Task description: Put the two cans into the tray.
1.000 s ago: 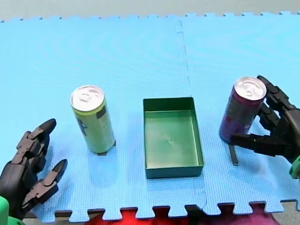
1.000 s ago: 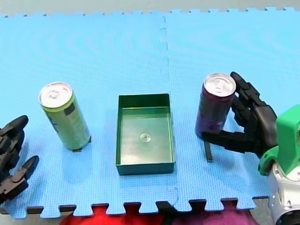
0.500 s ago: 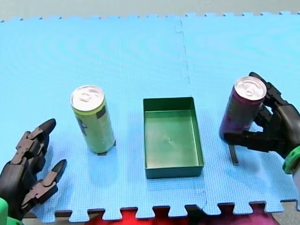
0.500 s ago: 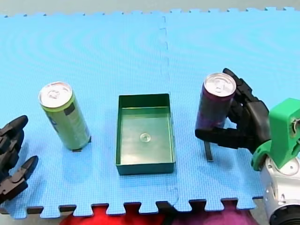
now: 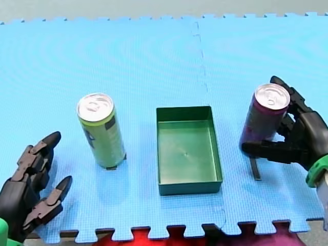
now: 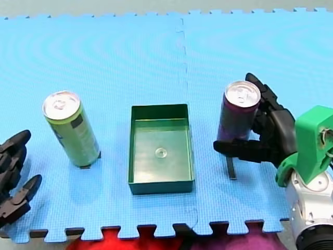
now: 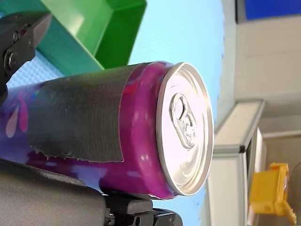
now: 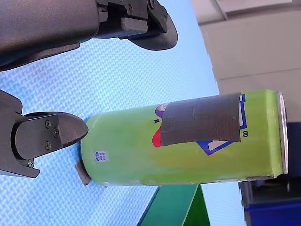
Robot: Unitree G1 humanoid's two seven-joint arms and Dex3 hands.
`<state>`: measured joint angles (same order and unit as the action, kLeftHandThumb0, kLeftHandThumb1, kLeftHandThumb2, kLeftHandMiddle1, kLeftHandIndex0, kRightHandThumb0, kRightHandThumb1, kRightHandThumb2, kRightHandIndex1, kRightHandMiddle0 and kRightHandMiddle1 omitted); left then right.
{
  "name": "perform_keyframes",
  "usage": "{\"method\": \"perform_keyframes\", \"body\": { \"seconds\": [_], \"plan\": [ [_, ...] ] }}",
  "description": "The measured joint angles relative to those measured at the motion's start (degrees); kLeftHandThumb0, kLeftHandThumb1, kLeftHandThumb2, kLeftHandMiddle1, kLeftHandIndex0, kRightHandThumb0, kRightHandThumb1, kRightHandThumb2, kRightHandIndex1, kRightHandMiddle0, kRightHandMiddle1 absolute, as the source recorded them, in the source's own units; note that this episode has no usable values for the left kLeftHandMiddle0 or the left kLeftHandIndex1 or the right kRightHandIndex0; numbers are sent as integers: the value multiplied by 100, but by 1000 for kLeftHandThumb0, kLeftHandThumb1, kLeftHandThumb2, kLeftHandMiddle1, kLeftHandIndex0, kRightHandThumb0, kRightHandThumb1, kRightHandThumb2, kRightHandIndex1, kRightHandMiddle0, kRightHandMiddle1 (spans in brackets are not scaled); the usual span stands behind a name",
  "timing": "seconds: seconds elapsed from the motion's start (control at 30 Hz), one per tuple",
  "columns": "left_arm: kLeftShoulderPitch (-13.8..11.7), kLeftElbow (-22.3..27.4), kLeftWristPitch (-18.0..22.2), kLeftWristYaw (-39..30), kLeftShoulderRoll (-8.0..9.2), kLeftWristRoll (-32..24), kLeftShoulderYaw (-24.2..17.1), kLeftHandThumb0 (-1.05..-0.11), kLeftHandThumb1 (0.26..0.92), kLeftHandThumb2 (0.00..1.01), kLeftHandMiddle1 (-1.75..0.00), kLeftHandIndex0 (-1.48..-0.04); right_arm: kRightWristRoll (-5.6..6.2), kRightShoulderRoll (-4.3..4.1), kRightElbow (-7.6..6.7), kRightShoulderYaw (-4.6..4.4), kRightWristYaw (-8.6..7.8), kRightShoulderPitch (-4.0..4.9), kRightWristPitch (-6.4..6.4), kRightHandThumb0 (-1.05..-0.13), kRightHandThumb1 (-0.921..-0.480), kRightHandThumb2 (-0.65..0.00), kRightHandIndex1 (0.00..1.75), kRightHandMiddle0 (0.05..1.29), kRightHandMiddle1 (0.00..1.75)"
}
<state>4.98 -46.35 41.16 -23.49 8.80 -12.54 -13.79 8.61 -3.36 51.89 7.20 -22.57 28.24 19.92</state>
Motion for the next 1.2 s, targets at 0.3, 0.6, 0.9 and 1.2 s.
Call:
{"method": "perform_keyframes", "body": {
  "seconds": [0.3, 0.6, 0.9, 1.2],
  "plan": [
    [-4, -7, 46, -16, -11, -23, -22, -1048, 921, 510, -10, -77, 5, 1, 203, 26, -5, 124, 32, -339, -583, -3, 5, 144, 6],
    [-40, 37, 52, -15, -18, -55, -32, -1048, 921, 514, -10, -77, -15, -3, 452, 50, -7, 269, 139, -337, -592, -3, 8, 158, 6],
    [-38, 7, 59, -64, -4, -109, -46, -1048, 921, 520, -11, -78, -36, -6, 565, 65, 2, 342, 193, -330, -604, -4, 9, 173, 6],
    [-88, 149, 49, -116, 37, -109, -34, -1048, 921, 531, -9, -77, -91, -23, 764, 80, 50, 471, 244, -328, -611, -3, 8, 182, 4]
  ]
}}
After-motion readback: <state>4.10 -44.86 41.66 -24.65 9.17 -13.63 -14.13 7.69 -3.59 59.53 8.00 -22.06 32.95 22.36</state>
